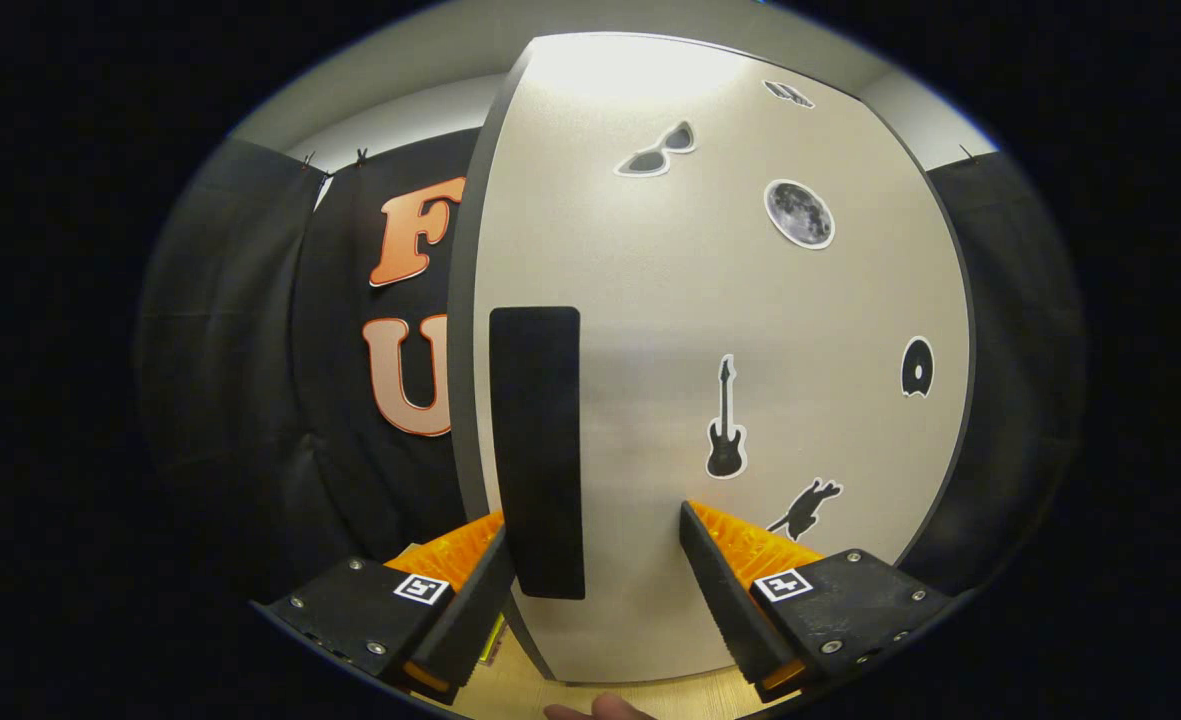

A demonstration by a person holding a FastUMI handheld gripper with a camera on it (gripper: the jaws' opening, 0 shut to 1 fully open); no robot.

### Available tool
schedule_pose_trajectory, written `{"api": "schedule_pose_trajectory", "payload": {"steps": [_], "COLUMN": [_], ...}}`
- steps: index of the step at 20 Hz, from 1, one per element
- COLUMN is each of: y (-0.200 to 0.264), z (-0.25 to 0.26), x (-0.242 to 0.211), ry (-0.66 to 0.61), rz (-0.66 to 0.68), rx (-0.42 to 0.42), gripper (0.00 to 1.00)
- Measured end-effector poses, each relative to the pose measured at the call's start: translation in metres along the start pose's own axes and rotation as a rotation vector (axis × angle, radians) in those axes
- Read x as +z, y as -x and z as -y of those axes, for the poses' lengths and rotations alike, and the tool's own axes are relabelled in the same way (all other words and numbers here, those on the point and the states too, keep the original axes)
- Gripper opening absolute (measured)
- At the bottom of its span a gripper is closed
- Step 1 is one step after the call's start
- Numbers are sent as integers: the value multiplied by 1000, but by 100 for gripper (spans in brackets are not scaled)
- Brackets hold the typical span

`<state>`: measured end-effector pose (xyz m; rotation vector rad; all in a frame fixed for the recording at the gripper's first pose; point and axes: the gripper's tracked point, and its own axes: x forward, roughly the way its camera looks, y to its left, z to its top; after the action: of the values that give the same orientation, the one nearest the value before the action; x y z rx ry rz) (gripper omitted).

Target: Open the shoe cabinet door, grab the shoes and put them into the shoe cabinet, then close the shoe cabinet door.

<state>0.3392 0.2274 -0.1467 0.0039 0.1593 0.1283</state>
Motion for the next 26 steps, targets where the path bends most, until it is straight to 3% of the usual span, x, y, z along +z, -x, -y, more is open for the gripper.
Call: {"api": "schedule_pose_trajectory", "payload": {"steps": [4, 9, 20, 26], "y": [-1, 13, 94, 142], "z": [-1, -18, 13, 66], "x": [-2, -30, -42, -32], "ry": [-4, 65, 26, 16], "rz": [-1, -153, -127, -106], "rx": [-8, 59, -34, -92], "gripper": [95, 96, 96, 96]}}
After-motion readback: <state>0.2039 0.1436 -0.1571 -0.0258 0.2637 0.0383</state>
